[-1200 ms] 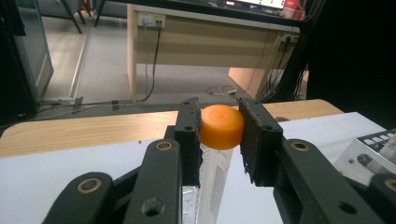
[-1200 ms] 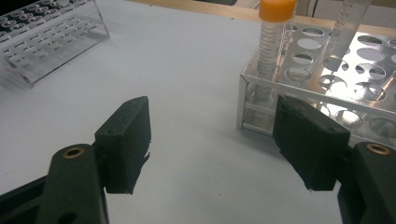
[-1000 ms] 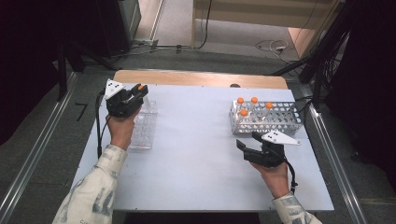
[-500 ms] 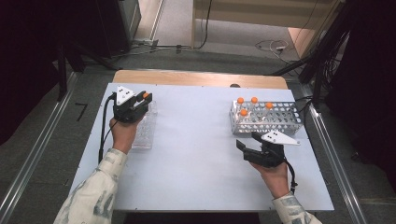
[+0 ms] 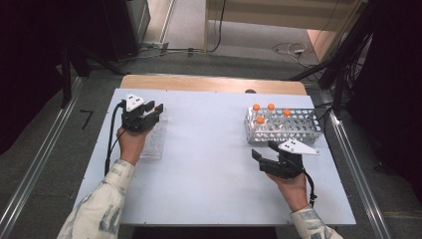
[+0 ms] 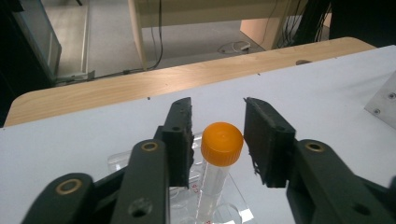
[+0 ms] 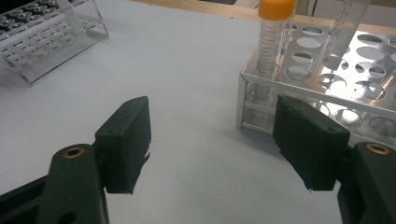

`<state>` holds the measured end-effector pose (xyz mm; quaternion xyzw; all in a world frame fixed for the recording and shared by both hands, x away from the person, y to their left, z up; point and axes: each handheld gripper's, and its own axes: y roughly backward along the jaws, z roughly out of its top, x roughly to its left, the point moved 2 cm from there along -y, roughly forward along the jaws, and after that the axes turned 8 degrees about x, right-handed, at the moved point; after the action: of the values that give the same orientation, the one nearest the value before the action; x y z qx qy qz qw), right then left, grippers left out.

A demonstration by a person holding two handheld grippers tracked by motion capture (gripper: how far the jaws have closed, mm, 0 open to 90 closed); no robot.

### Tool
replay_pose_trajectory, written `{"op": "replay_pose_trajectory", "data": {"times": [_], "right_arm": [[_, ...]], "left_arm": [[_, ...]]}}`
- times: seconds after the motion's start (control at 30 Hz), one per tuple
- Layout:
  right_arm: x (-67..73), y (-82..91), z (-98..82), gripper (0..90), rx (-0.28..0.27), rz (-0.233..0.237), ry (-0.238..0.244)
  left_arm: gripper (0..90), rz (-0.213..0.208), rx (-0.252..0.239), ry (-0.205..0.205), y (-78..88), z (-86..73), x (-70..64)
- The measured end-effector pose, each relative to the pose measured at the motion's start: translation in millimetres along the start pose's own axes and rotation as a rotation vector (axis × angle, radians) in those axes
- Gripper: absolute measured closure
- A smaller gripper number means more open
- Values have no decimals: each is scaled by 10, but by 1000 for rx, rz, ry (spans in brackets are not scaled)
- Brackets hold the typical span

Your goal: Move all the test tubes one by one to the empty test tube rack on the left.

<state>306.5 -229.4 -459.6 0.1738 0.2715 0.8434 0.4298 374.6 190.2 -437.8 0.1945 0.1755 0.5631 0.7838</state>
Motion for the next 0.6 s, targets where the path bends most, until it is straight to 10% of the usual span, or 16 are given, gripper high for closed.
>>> {"op": "replay_pose_trajectory", "data": {"times": [0.6], "right_arm": [[-4, 4, -3, 268, 0, -7, -5]], "left_arm": [[270, -20, -60, 61, 278, -85, -65]]}}
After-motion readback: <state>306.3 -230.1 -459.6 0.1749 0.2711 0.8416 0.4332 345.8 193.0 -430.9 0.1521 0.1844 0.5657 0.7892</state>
